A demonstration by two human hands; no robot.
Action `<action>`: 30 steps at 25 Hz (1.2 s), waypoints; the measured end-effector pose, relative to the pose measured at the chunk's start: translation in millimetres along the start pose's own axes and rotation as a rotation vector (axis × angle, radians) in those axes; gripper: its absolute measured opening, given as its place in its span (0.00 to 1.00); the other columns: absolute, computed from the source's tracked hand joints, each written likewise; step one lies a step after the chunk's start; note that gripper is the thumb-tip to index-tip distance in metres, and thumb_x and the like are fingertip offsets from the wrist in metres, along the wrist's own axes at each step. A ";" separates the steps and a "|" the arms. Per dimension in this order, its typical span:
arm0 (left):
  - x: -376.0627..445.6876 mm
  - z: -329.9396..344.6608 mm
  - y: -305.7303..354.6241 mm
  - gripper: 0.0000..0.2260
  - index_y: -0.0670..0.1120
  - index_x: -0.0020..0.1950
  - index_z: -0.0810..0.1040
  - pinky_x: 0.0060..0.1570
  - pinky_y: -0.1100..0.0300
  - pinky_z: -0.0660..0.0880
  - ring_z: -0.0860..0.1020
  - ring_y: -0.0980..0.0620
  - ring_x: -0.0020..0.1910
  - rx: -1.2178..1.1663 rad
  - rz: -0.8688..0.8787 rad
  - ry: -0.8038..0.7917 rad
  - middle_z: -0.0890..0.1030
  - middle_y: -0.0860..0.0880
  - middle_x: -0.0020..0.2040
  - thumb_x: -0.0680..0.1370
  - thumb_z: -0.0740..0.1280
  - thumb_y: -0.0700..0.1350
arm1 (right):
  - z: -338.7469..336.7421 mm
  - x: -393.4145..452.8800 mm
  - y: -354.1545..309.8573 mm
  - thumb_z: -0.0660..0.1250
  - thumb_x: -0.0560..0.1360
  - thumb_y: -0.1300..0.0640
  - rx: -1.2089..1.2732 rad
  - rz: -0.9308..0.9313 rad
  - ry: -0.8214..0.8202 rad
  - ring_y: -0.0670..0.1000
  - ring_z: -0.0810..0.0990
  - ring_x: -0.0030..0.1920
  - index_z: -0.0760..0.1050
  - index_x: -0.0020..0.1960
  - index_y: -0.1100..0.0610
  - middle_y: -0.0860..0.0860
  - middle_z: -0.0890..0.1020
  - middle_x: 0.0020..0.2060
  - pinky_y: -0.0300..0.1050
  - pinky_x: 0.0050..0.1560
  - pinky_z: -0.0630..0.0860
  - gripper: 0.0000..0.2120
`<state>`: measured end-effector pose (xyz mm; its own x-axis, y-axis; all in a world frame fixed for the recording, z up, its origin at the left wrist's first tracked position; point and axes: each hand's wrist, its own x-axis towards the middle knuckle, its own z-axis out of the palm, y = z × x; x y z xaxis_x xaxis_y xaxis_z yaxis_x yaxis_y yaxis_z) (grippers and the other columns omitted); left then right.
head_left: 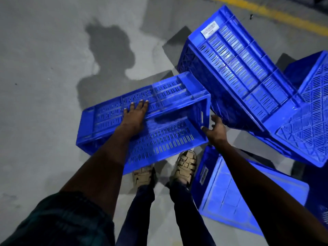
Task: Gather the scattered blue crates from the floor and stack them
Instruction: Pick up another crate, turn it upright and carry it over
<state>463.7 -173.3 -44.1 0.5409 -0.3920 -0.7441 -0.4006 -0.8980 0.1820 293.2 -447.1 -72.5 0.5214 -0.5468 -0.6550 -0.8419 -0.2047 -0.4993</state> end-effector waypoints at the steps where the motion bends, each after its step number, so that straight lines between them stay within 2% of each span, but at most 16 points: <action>1: 1.1 6.0 -3.5 0.43 0.48 0.82 0.43 0.74 0.34 0.52 0.48 0.37 0.80 -0.020 0.006 -0.022 0.45 0.47 0.82 0.76 0.68 0.36 | 3.3 -1.6 5.1 0.74 0.73 0.59 -0.029 0.000 0.004 0.61 0.72 0.68 0.64 0.73 0.61 0.59 0.72 0.70 0.55 0.68 0.70 0.33; 3: 1.4 21.9 -5.3 0.42 0.48 0.82 0.44 0.73 0.33 0.53 0.49 0.38 0.80 -0.067 0.028 -0.068 0.47 0.47 0.82 0.76 0.68 0.37 | 8.9 -0.7 20.9 0.74 0.73 0.59 -0.098 0.018 0.006 0.60 0.73 0.67 0.66 0.72 0.63 0.61 0.74 0.68 0.50 0.65 0.70 0.32; 5: 3.4 35.6 -2.1 0.41 0.48 0.82 0.47 0.74 0.35 0.54 0.51 0.38 0.80 -0.091 0.063 -0.081 0.50 0.46 0.82 0.77 0.68 0.37 | 13.7 3.4 38.6 0.74 0.73 0.58 -0.123 0.049 -0.010 0.61 0.76 0.63 0.68 0.70 0.63 0.62 0.77 0.63 0.49 0.59 0.71 0.29; 7: 12.0 40.5 0.8 0.38 0.48 0.81 0.55 0.73 0.41 0.61 0.60 0.39 0.78 -0.131 0.088 -0.012 0.59 0.44 0.80 0.76 0.69 0.37 | 15.9 9.2 50.1 0.73 0.74 0.55 -0.150 0.084 -0.030 0.63 0.78 0.60 0.71 0.67 0.63 0.63 0.80 0.59 0.52 0.58 0.72 0.25; 9: 31.1 40.9 0.3 0.33 0.49 0.78 0.64 0.67 0.47 0.68 0.71 0.40 0.71 -0.139 0.082 0.099 0.70 0.42 0.74 0.75 0.70 0.38 | 19.8 18.8 57.6 0.69 0.77 0.55 -0.178 0.091 -0.035 0.64 0.78 0.59 0.71 0.65 0.65 0.65 0.80 0.58 0.54 0.57 0.72 0.21; 12: 63.1 37.0 0.6 0.27 0.48 0.75 0.67 0.64 0.46 0.69 0.74 0.37 0.67 -0.046 0.071 0.213 0.75 0.39 0.69 0.76 0.67 0.41 | 28.2 37.9 58.6 0.64 0.80 0.55 -0.183 0.092 -0.008 0.65 0.78 0.57 0.72 0.62 0.65 0.66 0.79 0.56 0.54 0.55 0.72 0.16; 14: 78.0 32.9 2.6 0.27 0.47 0.75 0.67 0.64 0.42 0.69 0.73 0.37 0.67 0.016 0.055 0.245 0.74 0.39 0.69 0.76 0.67 0.42 | 35.9 50.0 58.1 0.62 0.79 0.51 -0.183 0.093 0.028 0.65 0.79 0.54 0.73 0.59 0.63 0.65 0.80 0.54 0.56 0.54 0.74 0.16; 16: 88.7 34.4 4.2 0.27 0.46 0.75 0.66 0.65 0.38 0.68 0.67 0.37 0.71 0.041 0.038 0.191 0.67 0.40 0.73 0.76 0.66 0.43 | 45.5 64.7 61.6 0.60 0.77 0.48 -0.157 0.128 0.071 0.65 0.80 0.53 0.74 0.57 0.60 0.64 0.81 0.52 0.57 0.55 0.76 0.17; 19: 89.6 48.0 -1.1 0.25 0.46 0.76 0.66 0.68 0.35 0.63 0.57 0.38 0.77 0.052 0.025 0.138 0.53 0.42 0.80 0.78 0.65 0.42 | 54.7 73.0 58.3 0.61 0.78 0.52 -0.132 0.154 0.131 0.65 0.79 0.52 0.75 0.57 0.61 0.64 0.81 0.52 0.55 0.55 0.75 0.14; 20: 85.0 54.3 -4.3 0.26 0.47 0.76 0.64 0.68 0.35 0.63 0.56 0.39 0.78 0.048 0.023 0.149 0.52 0.42 0.81 0.78 0.64 0.42 | 55.8 73.6 57.2 0.61 0.78 0.53 -0.112 0.153 0.147 0.65 0.79 0.52 0.75 0.56 0.61 0.65 0.81 0.52 0.55 0.55 0.75 0.13; 23: 61.8 80.1 -13.4 0.31 0.52 0.78 0.59 0.62 0.37 0.68 0.64 0.35 0.71 -0.033 -0.018 0.233 0.59 0.40 0.77 0.76 0.66 0.41 | 55.0 69.4 60.0 0.62 0.77 0.55 -0.084 0.145 0.134 0.64 0.80 0.51 0.75 0.55 0.61 0.63 0.81 0.50 0.54 0.54 0.76 0.12; 26: 42.4 103.0 -26.4 0.35 0.55 0.78 0.58 0.56 0.39 0.72 0.70 0.35 0.61 -0.156 -0.140 0.328 0.66 0.38 0.69 0.74 0.67 0.43 | 50.1 61.8 53.9 0.63 0.75 0.55 -0.115 0.064 0.185 0.61 0.78 0.58 0.71 0.64 0.59 0.60 0.79 0.58 0.52 0.61 0.73 0.18; 28: 36.4 110.9 -34.9 0.35 0.54 0.78 0.58 0.57 0.38 0.71 0.69 0.35 0.63 -0.253 -0.223 0.395 0.66 0.38 0.68 0.73 0.68 0.46 | 48.4 61.7 51.9 0.64 0.76 0.59 -0.161 -0.018 0.240 0.60 0.75 0.62 0.67 0.67 0.62 0.61 0.76 0.62 0.49 0.63 0.69 0.21; 30: 33.2 116.1 -43.3 0.36 0.52 0.78 0.58 0.62 0.35 0.67 0.65 0.34 0.68 -0.304 -0.274 0.472 0.63 0.38 0.73 0.72 0.69 0.51 | 52.9 66.0 53.1 0.65 0.76 0.59 -0.159 -0.053 0.218 0.62 0.75 0.62 0.66 0.68 0.64 0.63 0.76 0.63 0.50 0.63 0.70 0.22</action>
<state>413.1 -124.2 -151.4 0.8905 -0.1229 -0.4380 -0.0101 -0.9679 0.2511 290.2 -451.1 -172.2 0.5377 -0.6901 -0.4843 -0.8344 -0.3531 -0.4232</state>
